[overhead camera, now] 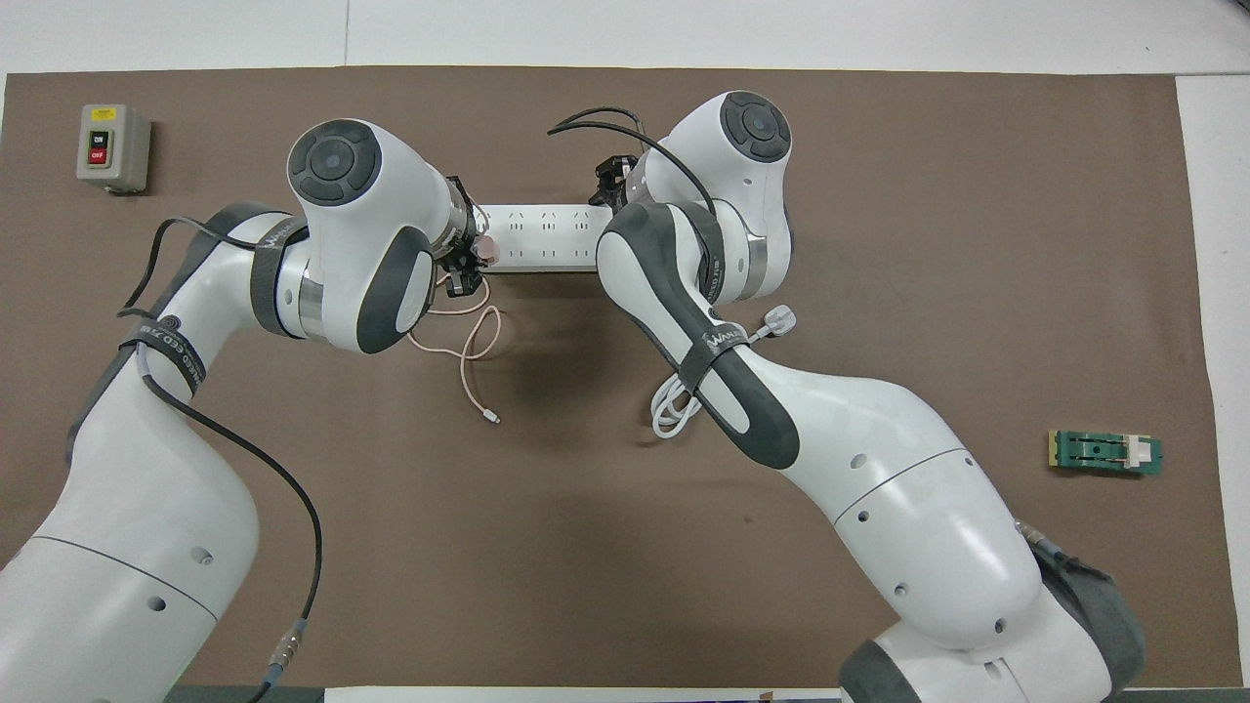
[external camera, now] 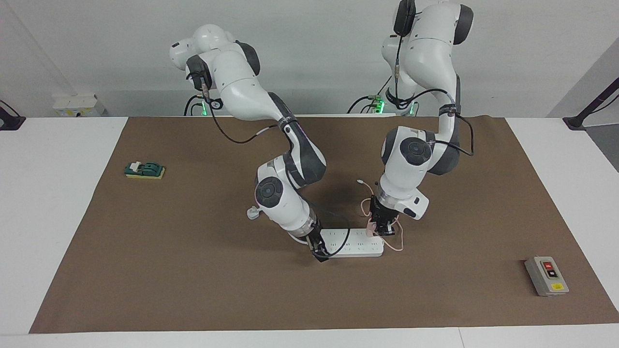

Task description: Unplug charger and place it aside

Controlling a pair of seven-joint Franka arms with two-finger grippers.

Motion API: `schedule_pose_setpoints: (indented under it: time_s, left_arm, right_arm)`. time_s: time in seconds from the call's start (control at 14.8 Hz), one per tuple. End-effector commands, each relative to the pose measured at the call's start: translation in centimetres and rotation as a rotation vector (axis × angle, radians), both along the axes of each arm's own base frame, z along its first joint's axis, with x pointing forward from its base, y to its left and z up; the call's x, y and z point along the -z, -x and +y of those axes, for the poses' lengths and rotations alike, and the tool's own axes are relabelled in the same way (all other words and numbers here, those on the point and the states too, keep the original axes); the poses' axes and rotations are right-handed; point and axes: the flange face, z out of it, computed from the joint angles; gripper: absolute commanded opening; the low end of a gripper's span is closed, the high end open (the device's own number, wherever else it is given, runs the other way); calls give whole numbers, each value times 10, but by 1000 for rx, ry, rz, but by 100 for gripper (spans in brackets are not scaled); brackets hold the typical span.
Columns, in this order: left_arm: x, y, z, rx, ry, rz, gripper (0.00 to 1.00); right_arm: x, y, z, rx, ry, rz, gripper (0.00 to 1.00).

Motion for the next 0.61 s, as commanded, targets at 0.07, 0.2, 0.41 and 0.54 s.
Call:
schedule_pose_setpoints:
  time_s: [0.07,0.2,0.41,0.54]
  left_arm:
    - [-8,-3,5,-10,-12,-26,0]
    - [-24,-9,5,19,-53,-19,0]
    - [-49,-19,27,0,-61,-19,0]
    - [-80,-27,53,-22,-57,-24,0]
  right_arm:
    - [20,-6,2,25,-8,-29,58]
    - [21,-6,2,28,-7,-30,58]
    - [22,-5,1,28,-5,-29,58]
    - [22,-5,1,28,-5,-29,58]
